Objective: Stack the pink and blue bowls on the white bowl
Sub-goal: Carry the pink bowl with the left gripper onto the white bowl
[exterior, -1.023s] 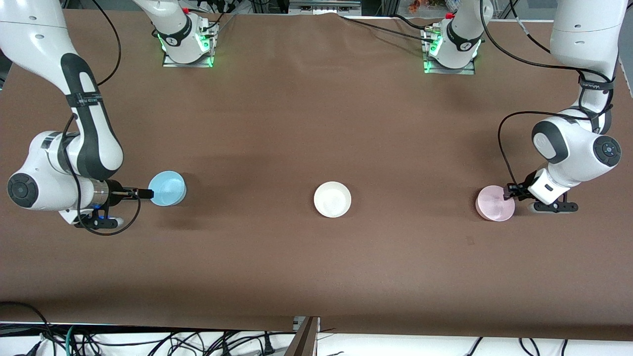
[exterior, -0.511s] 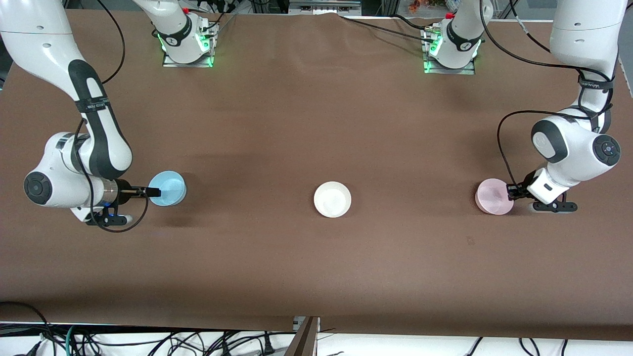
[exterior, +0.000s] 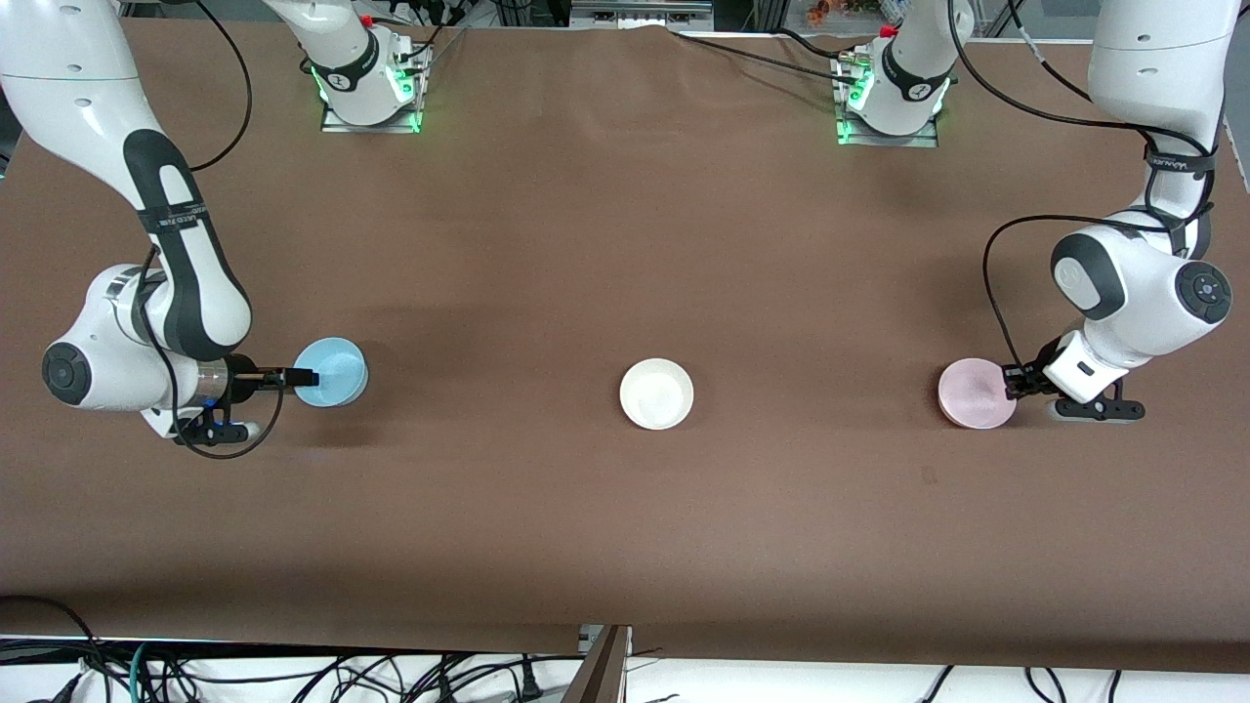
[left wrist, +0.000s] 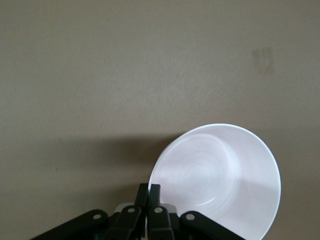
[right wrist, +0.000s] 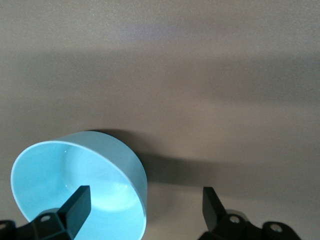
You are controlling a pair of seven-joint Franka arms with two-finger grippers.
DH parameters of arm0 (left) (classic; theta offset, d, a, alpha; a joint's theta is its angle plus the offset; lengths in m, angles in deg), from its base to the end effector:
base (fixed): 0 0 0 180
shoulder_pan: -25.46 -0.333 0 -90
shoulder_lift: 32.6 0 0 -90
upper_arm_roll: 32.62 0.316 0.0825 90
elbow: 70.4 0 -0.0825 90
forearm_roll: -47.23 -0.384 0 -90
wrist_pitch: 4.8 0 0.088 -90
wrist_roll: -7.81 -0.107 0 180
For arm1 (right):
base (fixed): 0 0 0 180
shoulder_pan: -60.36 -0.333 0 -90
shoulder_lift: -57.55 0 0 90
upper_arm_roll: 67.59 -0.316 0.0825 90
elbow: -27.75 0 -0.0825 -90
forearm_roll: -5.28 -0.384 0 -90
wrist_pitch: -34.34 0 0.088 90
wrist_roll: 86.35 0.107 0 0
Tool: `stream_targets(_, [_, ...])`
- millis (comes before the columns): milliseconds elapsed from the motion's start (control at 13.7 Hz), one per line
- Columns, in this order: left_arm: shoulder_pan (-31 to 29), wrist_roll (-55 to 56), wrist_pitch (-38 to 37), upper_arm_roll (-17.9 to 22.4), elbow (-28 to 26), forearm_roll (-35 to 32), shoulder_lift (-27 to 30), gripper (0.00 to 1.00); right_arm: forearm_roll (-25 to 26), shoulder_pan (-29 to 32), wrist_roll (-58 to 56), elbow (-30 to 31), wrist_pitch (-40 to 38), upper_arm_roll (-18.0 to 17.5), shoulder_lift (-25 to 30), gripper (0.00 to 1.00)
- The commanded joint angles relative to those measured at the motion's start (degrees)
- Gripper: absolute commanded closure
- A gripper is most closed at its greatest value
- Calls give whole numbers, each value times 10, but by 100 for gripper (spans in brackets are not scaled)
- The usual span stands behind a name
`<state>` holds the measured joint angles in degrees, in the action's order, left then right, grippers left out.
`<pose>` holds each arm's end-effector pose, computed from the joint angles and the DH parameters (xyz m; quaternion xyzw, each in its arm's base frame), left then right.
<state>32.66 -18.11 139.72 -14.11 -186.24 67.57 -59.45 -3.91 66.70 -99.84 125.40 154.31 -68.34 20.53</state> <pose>0.5967 0.1173 0.2321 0.9987 -0.0045 0.0452 0.0226 0.6433 -0.0558 0.1990 -0.9893 -0.0188 0.1146 0.0880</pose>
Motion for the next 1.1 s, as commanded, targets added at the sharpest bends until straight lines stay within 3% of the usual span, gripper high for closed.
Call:
stream_targets(0, [6,0,-3,-11,3,17,36,100,-14,6,-14,12,7,-6,7,7])
stream_targets(292, [8,88,-13,-52,11,15,64,100,-14,6,-14,12,4,-6,8,37])
stream_targets(658, [21,265,-40,-140,11,8,101,100,-14,5,-14,11,1,-7,8,64])
stream_targets(1023, [139,507,-40,-147,11,-82,105,100,-14,4,-14,5,-17,-9,12,87])
